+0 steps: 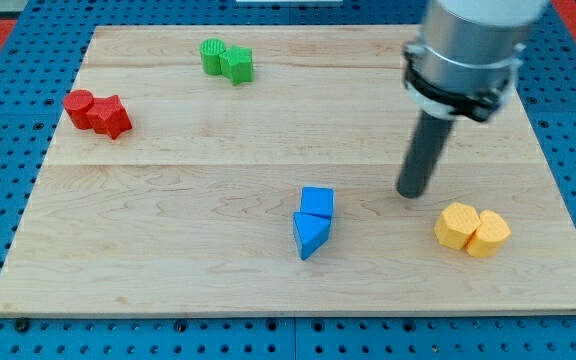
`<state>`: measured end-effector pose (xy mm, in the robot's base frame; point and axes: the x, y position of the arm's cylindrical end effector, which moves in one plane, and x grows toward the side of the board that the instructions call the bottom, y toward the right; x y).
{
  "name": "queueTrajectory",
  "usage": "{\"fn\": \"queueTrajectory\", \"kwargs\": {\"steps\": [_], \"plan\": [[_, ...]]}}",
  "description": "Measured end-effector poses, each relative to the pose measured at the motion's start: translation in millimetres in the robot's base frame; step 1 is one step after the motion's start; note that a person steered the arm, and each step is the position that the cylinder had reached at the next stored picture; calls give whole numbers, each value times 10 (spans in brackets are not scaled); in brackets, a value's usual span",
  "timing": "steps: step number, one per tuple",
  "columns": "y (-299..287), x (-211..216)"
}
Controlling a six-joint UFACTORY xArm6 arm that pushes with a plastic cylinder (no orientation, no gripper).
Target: Place the red circle and red star horizontal to each other
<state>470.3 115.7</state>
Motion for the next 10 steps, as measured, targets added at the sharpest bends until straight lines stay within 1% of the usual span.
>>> {"fn": "queueTrajectory", "kwargs": {"steps": [1, 2, 3, 4, 5, 6, 7, 8, 10], "plan": [[-657, -500], [-1738, -558], [-2775, -384], [-3855, -570], [-4202, -844], [-4180, -878], [-4129, -1015], [-3968, -1124], [-3084, -819]]}}
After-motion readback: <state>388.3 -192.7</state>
